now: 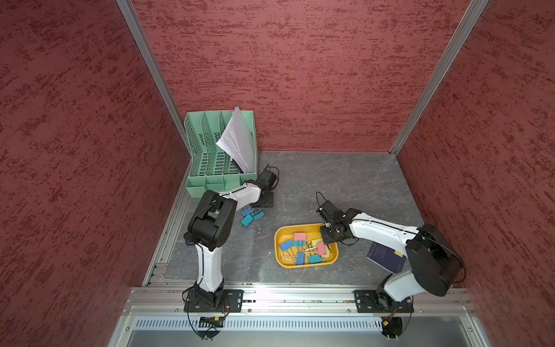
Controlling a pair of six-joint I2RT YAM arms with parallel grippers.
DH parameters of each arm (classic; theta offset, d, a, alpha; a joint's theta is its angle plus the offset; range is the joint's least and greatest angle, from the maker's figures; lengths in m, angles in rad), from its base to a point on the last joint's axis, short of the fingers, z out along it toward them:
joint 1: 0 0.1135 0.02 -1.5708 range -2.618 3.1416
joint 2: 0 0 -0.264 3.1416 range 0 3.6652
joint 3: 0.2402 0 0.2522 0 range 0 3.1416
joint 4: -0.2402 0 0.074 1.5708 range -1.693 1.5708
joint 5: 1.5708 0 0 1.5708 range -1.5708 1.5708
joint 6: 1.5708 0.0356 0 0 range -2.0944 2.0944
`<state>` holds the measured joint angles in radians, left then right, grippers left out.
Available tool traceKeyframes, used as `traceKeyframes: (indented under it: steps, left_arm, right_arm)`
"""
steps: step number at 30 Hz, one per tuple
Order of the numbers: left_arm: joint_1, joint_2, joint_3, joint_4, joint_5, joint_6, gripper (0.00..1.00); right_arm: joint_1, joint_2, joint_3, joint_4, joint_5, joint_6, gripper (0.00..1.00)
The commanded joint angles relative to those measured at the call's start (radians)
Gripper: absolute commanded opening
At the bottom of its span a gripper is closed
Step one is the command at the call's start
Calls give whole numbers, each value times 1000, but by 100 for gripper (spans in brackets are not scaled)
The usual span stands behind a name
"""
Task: Put the binder clips in the storage box
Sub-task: Pick up the binder clip at the center of the board, then place the binder clip in the storage box.
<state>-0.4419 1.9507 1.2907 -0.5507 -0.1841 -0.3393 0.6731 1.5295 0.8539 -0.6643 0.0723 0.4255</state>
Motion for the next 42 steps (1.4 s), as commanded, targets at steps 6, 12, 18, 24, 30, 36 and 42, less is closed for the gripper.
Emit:
traceKeyframes:
  steps: [6,12,18,24,30,36,42]
  left_arm:
    - [-119,-186,-2,-81,-48,72,54]
    - [-281,-332,-48,-204,-75,2,56]
    - [-486,-409,-108,-292,-42,-166,56]
    - [-611,-385,-155,-286,-34,-315,56]
    - [-668,-344,-200,-235,-4,-399,56]
    - [-697,-320,-264,-211,-10,-465,57]
    - [-728,-339,-212,-237,-109,-456,100]
  right_arm:
    - [-8,-21,4,6,-13,-4,28]
    - [-7,-21,0,6,-11,-4,28]
    - [-7,-19,3,5,-12,-5,28]
    - [-7,-23,1,9,-19,-5,28]
    - [-8,-24,-8,8,-20,-8,28]
    - [-8,-31,-21,8,-20,-8,28]
    - [-8,-20,-16,17,-27,-8,31]
